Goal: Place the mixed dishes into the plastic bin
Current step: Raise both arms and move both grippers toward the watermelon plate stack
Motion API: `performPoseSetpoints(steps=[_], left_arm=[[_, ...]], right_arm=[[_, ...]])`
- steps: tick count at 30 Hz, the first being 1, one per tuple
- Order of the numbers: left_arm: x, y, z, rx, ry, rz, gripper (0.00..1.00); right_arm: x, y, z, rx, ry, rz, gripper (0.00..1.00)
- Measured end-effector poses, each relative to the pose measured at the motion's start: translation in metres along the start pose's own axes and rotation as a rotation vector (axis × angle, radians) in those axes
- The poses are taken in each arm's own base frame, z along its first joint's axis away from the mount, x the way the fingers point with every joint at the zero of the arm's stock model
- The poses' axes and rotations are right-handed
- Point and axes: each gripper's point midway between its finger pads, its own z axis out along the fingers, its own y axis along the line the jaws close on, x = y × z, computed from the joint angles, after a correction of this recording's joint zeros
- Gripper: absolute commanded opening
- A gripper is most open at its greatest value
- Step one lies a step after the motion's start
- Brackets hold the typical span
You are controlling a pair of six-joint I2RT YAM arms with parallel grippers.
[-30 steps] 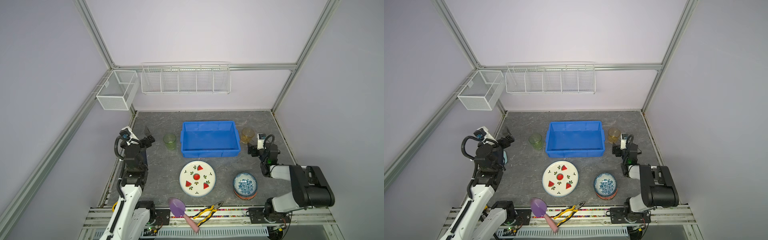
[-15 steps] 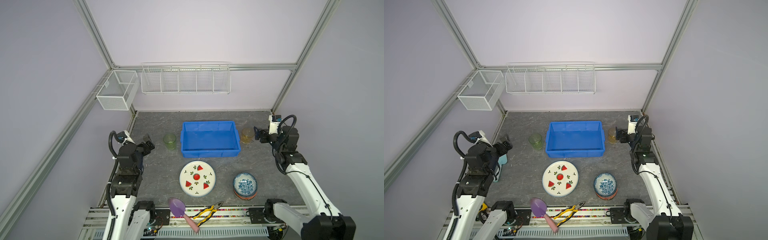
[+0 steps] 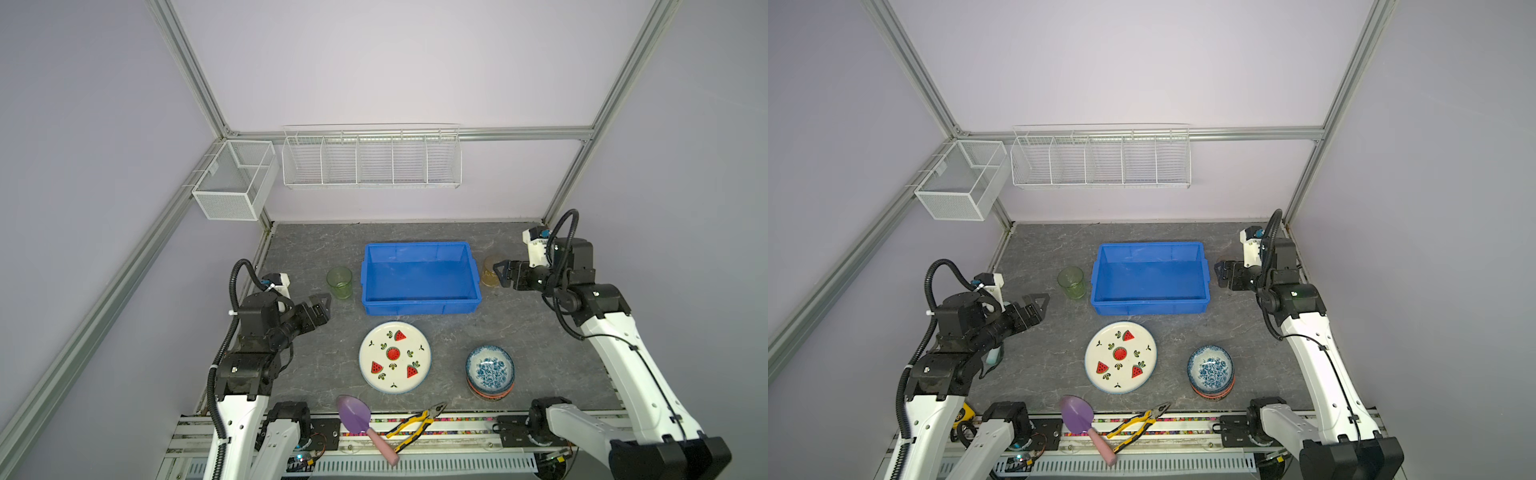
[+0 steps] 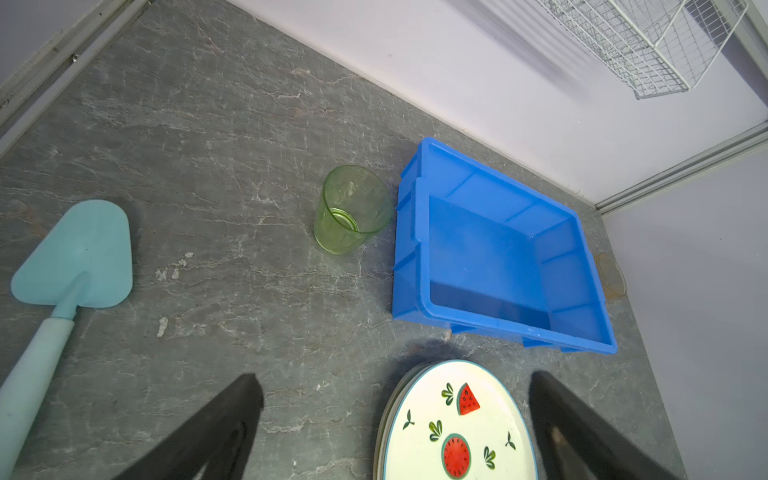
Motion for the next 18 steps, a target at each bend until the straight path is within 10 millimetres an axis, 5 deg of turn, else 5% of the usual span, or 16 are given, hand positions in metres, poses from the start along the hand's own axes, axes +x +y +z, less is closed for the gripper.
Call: performPoseSetpoints(steps=[18], left_arm=[[0.032, 0.030, 0.015, -0.161, 0.154, -0.013, 0.97]], right_arm=[[0.045, 0.048, 0.013, -0.242, 0.223, 0.051, 0.88]])
